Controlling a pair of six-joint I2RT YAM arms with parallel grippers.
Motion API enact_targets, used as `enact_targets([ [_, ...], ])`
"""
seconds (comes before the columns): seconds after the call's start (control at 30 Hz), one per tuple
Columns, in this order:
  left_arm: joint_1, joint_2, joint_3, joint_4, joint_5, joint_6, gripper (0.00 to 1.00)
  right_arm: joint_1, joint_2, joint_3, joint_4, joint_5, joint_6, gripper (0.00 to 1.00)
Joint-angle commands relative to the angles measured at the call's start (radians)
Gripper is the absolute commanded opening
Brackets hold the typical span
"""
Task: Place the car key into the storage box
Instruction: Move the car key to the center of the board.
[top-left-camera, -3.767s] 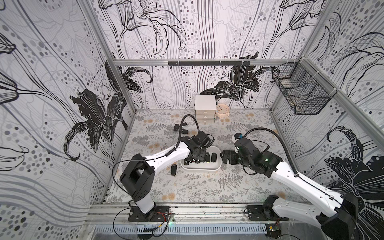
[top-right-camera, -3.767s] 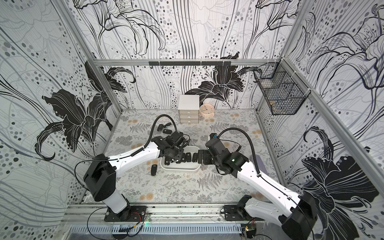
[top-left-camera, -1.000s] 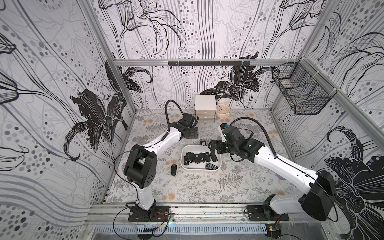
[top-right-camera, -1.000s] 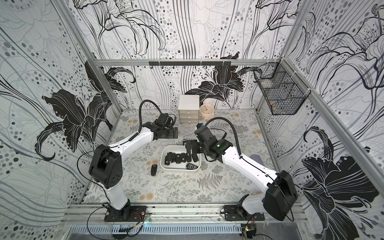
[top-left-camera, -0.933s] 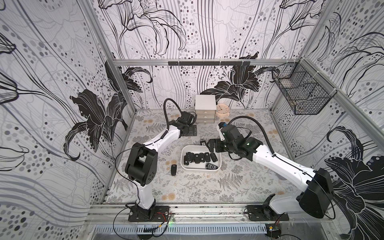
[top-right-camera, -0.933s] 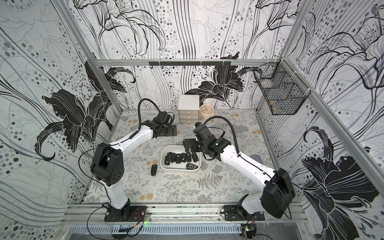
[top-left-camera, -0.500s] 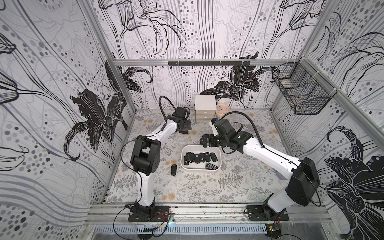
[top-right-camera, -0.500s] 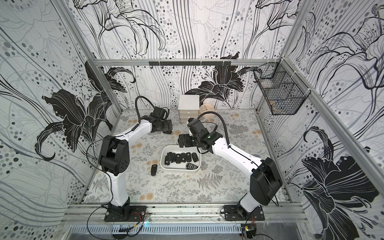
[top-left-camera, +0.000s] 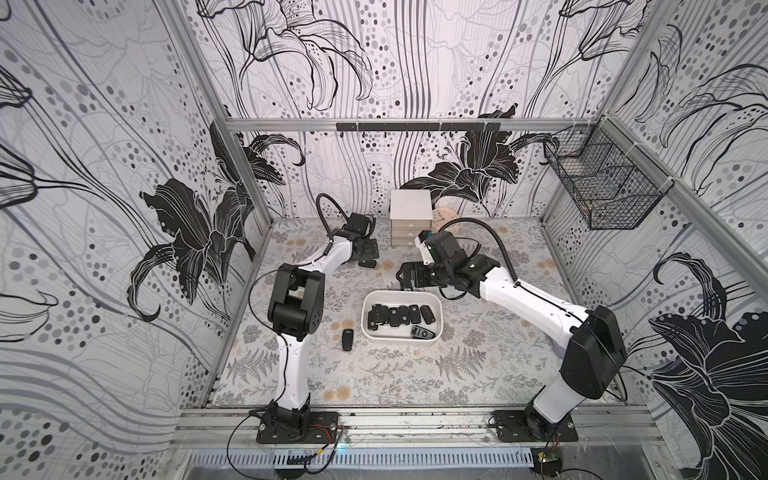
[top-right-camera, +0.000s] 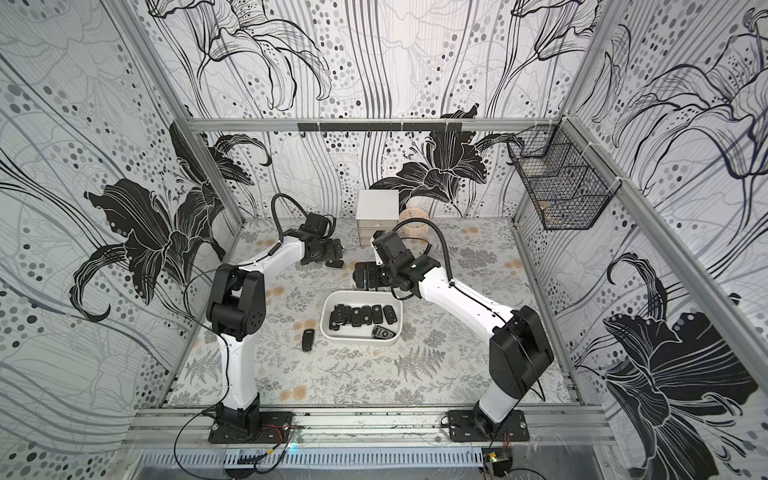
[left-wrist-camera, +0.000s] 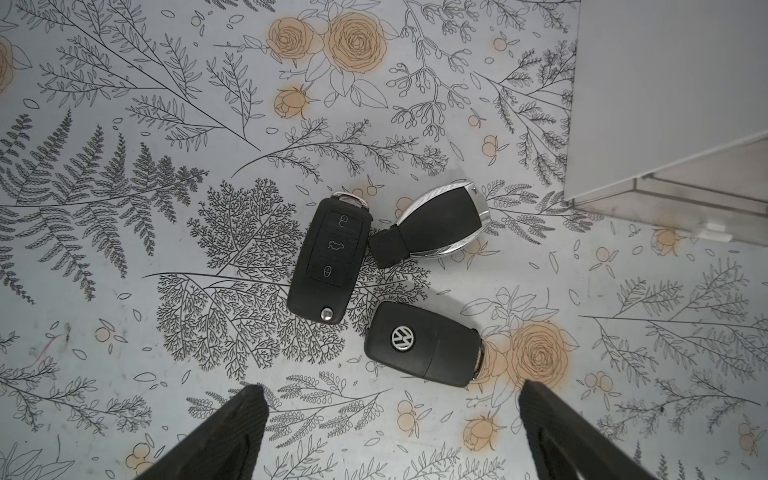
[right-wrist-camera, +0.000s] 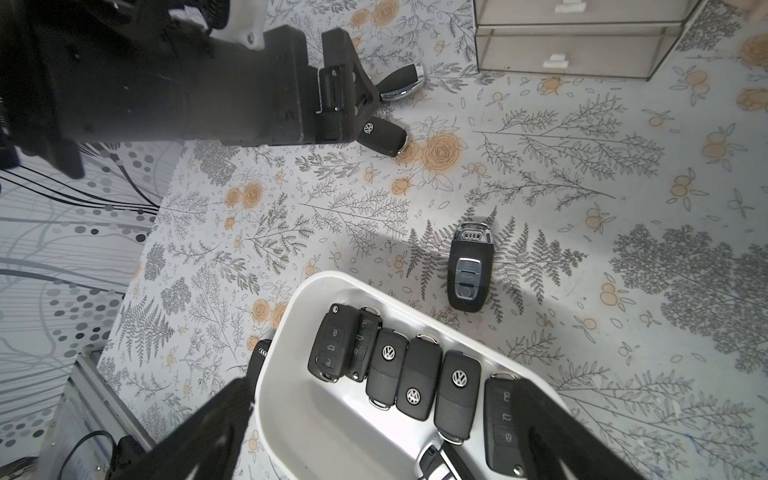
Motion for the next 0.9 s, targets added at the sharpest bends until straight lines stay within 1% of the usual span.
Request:
enact_targets([
  [0.0,0.008,0.021,0.051,0.008,0.024,0.015,0.97,-0.006,0.009,0.014,-0.01,-0.004,-0.012,1.0],
  [0.17,0.008,0.063,0.108,0.001,0.038,0.025,0.96,-0.01,-0.007,-0.014,0.002,-0.001,-0.003,1.0],
  [0.3,0.008,0.106,0.158,0.029,0.063,0.034,0.94,-0.013,-0.025,-0.037,0.003,0.004,0.002,1.0],
  [0.43,0.007,0.172,0.237,0.045,0.096,0.055,0.93,-0.015,-0.043,-0.057,-0.001,0.01,0.008,1.0],
  [0.7,0.013,0.301,0.372,0.095,0.108,0.083,0.93,-0.018,-0.074,-0.079,-0.027,0.024,0.018,1.0],
  [0.87,0.028,0.382,0.457,0.083,0.137,0.086,0.93,-0.019,-0.096,-0.092,-0.046,0.04,0.024,1.0],
])
